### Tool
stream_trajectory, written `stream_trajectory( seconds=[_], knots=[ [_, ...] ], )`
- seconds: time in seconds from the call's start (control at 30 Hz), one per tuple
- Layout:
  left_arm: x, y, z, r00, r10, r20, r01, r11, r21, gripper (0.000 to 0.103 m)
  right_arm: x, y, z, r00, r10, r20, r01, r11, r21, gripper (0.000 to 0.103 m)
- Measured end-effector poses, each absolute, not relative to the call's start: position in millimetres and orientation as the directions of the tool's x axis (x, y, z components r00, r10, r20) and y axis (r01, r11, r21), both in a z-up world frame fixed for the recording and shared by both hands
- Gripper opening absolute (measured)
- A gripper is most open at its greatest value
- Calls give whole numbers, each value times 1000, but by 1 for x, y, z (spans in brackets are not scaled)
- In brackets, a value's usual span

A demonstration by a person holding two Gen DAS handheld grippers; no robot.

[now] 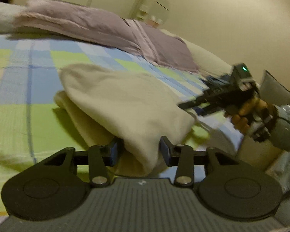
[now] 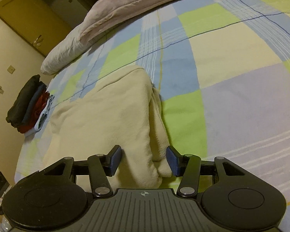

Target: Fold clothes

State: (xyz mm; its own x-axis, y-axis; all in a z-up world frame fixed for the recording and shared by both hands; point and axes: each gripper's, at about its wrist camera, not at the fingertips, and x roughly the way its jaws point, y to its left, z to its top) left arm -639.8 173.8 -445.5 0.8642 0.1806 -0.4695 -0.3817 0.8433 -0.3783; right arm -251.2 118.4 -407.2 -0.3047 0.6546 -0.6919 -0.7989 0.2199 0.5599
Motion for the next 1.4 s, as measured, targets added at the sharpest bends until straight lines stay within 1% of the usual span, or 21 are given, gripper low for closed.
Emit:
stream_trajectory(
  seconds=[0.03,0.07,0.17,0.4,0.5,0.63,0.67,0.73,0.77,0.83,0.9,0.93,0.97,1.03,1.1,1.2,1.23,1.3,1.33,1.37,1.4],
  knots=[
    [-641,172,-445,870,160,-467,-357,857,-372,10,-250,118,-408,-307,654,-692,-796,222,563,50],
    [-643,168,-445,876,144,-461,-335,869,-364,6,-249,119,-409,-309,653,-691,-793,224,567,50],
    [-654,159,-442,887,128,-443,-310,877,-368,4,-246,118,-412,-318,650,-690,-786,225,576,50],
    [-671,144,-443,863,176,-473,-371,857,-357,1,-247,120,-412,-323,645,-693,-791,217,571,50],
    [-682,143,-443,870,200,-451,-403,814,-418,1,-244,121,-413,-334,643,-689,-784,216,582,50],
    [-696,145,-455,869,227,-440,-465,679,-568,1,-242,120,-416,-339,650,-680,-779,212,591,50],
    [-698,145,-459,856,237,-459,-493,643,-587,0,-242,119,-417,-340,653,-677,-776,212,593,50],
    [-702,143,-462,800,281,-530,-583,571,-578,0,-241,118,-417,-341,655,-674,-770,218,600,50],
    [-707,143,-460,789,303,-535,-606,529,-594,0,-240,118,-416,-342,651,-678,-770,220,599,50],
    [-717,147,-449,768,375,-519,-640,420,-643,4,-237,121,-408,-337,648,-683,-779,215,588,50],
    [-721,160,-439,757,439,-485,-640,348,-685,11,-232,126,-394,-316,665,-677,-801,195,566,50],
    [-719,169,-435,757,462,-462,-629,324,-706,23,-229,128,-387,-306,673,-673,-812,185,554,50],
    [-718,179,-431,756,485,-441,-617,301,-727,33,-226,131,-380,-296,681,-670,-822,175,542,50],
    [-707,202,-431,742,512,-433,-613,256,-747,40,-220,140,-370,-289,700,-654,-827,162,538,50],
    [-692,226,-434,723,529,-443,-619,212,-757,43,-212,154,-368,-303,720,-624,-804,158,573,50],
    [-672,252,-448,703,523,-482,-635,155,-757,39,-208,174,-380,-330,735,-592,-772,151,617,50],
    [-665,257,-453,706,515,-486,-633,150,-760,35,-209,179,-384,-338,739,-583,-763,147,629,50],
    [-656,264,-457,702,511,-496,-640,149,-754,18,-210,189,-392,-354,746,-565,-753,131,645,50],
    [-652,267,-457,699,516,-495,-644,153,-749,10,-211,193,-395,-343,748,-568,-761,133,635,31],
    [-649,269,-456,696,523,-492,-647,160,-746,9,-213,196,-398,-326,750,-576,-773,139,619,11],
    [-647,269,-454,693,534,-485,-651,173,-739,8,-215,199,-400,-303,748,-590,-791,148,594,2]
  ],
)
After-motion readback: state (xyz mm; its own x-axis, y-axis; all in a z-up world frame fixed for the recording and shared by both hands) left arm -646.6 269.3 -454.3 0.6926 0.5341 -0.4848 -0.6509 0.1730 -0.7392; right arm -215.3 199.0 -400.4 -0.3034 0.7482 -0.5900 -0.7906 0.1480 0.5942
